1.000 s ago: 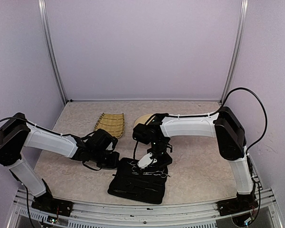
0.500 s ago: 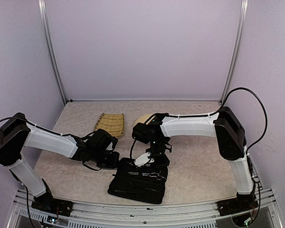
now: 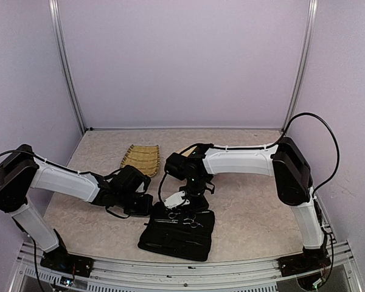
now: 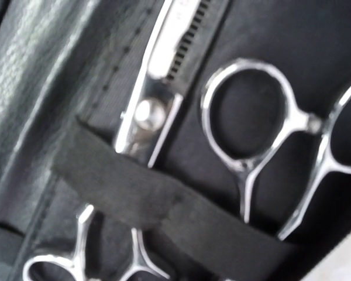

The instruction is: Sort the hair-cutting tools

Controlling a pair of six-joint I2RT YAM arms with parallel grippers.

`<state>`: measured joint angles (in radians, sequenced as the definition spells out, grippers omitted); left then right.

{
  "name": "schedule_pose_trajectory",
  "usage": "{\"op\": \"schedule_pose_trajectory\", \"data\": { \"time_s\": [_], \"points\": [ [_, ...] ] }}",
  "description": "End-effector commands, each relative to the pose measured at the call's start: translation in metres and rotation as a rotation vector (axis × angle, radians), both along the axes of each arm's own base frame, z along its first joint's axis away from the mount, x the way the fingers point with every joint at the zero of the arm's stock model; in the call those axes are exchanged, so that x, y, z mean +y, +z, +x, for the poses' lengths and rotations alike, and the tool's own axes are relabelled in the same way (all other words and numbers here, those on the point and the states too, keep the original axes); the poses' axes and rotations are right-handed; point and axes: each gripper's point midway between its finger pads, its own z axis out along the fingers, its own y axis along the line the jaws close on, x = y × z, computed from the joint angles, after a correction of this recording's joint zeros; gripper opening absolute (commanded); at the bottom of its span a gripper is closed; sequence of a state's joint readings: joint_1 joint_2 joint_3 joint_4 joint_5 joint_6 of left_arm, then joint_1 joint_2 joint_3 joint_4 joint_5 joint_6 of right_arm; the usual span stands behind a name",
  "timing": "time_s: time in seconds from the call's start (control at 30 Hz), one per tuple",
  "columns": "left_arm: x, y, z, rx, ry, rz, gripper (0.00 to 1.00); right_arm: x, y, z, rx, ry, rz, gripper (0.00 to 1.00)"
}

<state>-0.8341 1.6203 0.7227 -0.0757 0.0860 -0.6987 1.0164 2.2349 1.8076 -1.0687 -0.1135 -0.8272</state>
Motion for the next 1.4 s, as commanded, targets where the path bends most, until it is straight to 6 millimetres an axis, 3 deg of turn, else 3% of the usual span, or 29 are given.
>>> {"op": "schedule_pose_trajectory", "data": {
  "time_s": [0.0, 0.3, 0.43, 0.5, 0.67, 0.83, 1.17, 1.23, 1.3, 1.33, 1.37],
  "points": [
    [-0.011, 0.008, -0.008, 0.004, -0.039, -0.039, 0.00, 0.022, -0.007, 0.002, -0.003, -0.003, 0.058, 0.00],
    [-0.011, 0.008, -0.008, 0.005, -0.037, -0.038, 0.00, 0.020, -0.007, 0.002, -0.012, -0.011, 0.050, 0.04],
    [-0.010, 0.012, -0.008, 0.001, -0.033, -0.032, 0.00, 0.013, 0.001, 0.007, -0.062, -0.025, 0.044, 0.14],
    [-0.008, 0.016, -0.007, -0.004, -0.030, -0.025, 0.03, 0.012, 0.014, 0.013, -0.119, -0.038, 0.074, 0.19],
    [-0.003, 0.039, -0.001, -0.047, -0.010, -0.009, 0.17, 0.004, 0.042, 0.016, -0.171, -0.070, 0.126, 0.26],
    [0.002, 0.064, 0.007, -0.103, 0.006, 0.009, 0.29, -0.005, 0.055, 0.018, -0.192, -0.110, 0.164, 0.27],
    [0.009, 0.109, 0.020, -0.238, -0.016, 0.051, 0.43, -0.031, 0.084, 0.060, -0.299, -0.303, 0.313, 0.30],
    [0.007, 0.116, 0.022, -0.279, -0.049, 0.051, 0.44, -0.042, 0.094, 0.080, -0.364, -0.396, 0.355, 0.43],
    [0.001, 0.120, 0.023, -0.315, -0.106, 0.038, 0.45, -0.059, 0.104, 0.106, -0.442, -0.527, 0.396, 0.86],
    [0.000, 0.118, 0.024, -0.327, -0.131, 0.044, 0.44, -0.072, 0.103, 0.117, -0.435, -0.592, 0.405, 0.98],
    [-0.001, 0.115, 0.025, -0.329, -0.149, 0.050, 0.44, -0.082, 0.100, 0.123, -0.406, -0.634, 0.408, 1.00]
  ]
}}
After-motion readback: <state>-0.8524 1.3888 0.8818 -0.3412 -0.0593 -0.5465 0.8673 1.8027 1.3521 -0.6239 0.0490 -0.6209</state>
